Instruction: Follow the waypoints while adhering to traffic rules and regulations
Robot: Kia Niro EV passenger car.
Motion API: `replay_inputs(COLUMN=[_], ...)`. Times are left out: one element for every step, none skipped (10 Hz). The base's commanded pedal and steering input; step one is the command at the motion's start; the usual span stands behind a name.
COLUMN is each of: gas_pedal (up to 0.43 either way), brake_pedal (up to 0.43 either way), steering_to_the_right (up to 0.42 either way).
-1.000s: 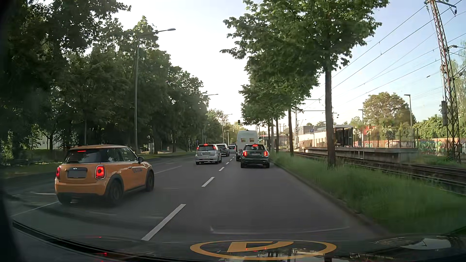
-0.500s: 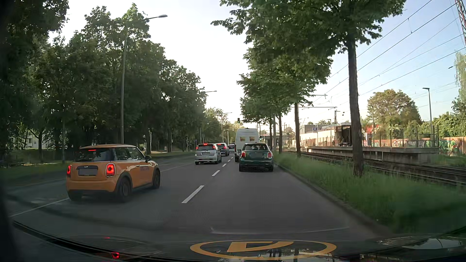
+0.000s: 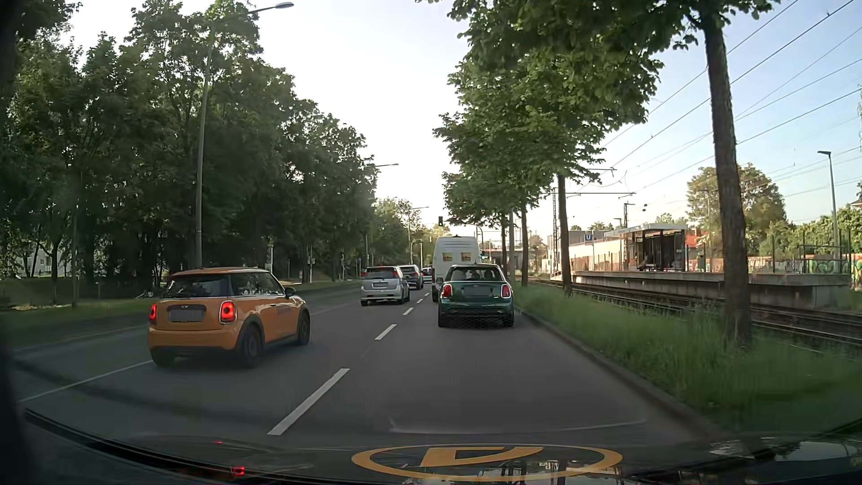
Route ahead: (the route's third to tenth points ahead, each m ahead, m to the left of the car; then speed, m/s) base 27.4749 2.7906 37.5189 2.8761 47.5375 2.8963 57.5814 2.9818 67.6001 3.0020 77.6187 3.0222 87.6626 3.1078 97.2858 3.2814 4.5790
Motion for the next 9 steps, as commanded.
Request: replay_inputs(gas_pedal=[0.0,0.0,0.0,0.0,0.0,0.0,0.0,0.0,0.0], brake_pedal=[0.189,0.183,0.183,0.183,0.183,0.183,0.177,0.177,0.177], steering_to_the_right=[-0.001,-0.002,-0.003,-0.005,-0.006,-0.007,-0.007,-0.007,-0.007])
